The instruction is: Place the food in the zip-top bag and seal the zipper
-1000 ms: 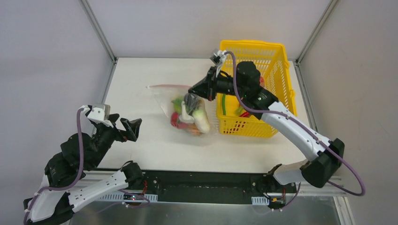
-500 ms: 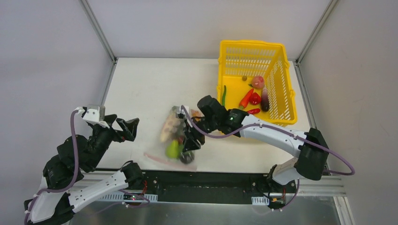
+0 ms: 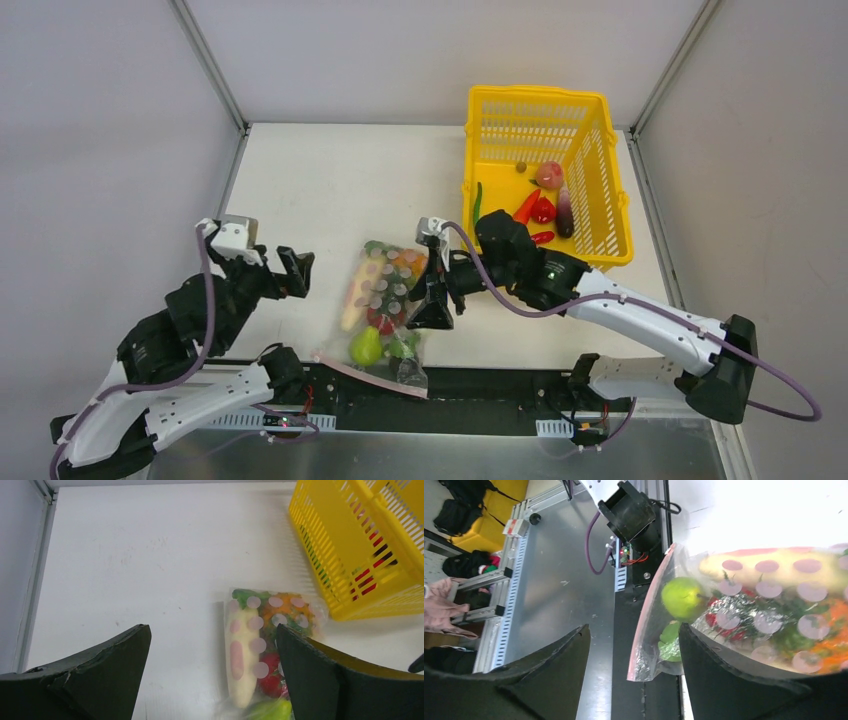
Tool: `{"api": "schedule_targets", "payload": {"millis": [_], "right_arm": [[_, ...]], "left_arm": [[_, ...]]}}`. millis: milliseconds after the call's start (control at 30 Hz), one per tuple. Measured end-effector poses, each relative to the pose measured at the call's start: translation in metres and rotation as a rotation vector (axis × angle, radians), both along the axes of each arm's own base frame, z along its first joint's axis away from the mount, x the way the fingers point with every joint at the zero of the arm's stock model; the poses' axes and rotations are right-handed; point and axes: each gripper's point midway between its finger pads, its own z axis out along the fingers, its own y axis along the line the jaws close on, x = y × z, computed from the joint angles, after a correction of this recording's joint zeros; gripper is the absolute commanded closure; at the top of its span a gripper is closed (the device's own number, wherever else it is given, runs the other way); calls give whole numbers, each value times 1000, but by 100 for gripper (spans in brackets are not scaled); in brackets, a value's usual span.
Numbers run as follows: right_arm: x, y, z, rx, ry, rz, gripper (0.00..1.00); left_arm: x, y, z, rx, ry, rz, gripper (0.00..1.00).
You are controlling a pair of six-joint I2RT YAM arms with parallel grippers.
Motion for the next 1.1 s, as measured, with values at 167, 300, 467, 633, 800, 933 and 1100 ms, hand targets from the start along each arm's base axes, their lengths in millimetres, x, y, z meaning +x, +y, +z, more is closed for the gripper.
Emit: {"api": "schedule_targets", "payload": {"millis": [167,300,467,633,800,933,1100], "right_arm": [[-20,7,-27,-42,111,10,36],[-56,25,-78,-186,196,76,38],[-57,37,-135,-341,227,16,35],[-17,33,-171,-442,186,-172,33],[10,24,-167,-458,155,-237,31],[6,18,-133,-384,121,-208,28],[20,8,-72,-223,29,-289,27]], "left_arm": [[11,-18,-26,70,78,7,1],[15,-25,-37,89,113,16,1],[17,-24,-39,83,125,39,1],[17,-21,-40,72,127,55,1],[14,-16,-39,53,115,61,1],[15,-15,-40,57,117,69,1],[19,-19,-45,79,140,76,1]]}}
